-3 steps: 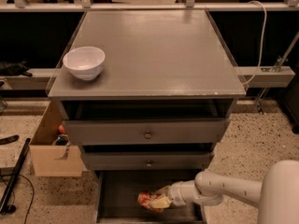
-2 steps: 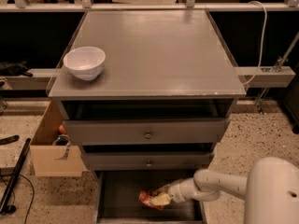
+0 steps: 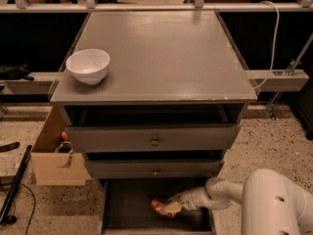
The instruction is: Place coke can into bottom drawer
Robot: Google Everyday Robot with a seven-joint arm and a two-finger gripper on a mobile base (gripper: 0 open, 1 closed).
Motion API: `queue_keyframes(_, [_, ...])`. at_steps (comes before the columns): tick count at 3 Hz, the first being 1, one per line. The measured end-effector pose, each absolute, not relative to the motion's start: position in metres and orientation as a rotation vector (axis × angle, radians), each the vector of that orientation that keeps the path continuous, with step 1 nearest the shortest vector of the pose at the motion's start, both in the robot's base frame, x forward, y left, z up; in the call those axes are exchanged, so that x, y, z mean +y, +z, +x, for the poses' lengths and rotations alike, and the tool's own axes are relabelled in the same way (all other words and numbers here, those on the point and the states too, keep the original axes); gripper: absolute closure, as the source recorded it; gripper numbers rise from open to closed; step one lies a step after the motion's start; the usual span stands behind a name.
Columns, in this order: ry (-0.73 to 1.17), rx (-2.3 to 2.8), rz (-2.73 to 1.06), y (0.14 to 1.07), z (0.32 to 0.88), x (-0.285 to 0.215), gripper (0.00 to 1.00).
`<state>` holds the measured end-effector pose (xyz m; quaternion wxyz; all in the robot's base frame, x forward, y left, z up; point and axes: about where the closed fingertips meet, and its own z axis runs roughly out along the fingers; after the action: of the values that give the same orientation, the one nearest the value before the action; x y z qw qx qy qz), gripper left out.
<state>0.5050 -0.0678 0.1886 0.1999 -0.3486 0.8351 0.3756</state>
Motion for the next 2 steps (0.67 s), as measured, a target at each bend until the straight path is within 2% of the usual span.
queue_keyframes(1, [1.054, 2.356, -0.944, 0.17, 0.4908, -0.0708, 1.0])
queue_keyframes(2, [1.056, 2.359, -0.941, 0.1679, 0.4887, -0.0706, 0.84])
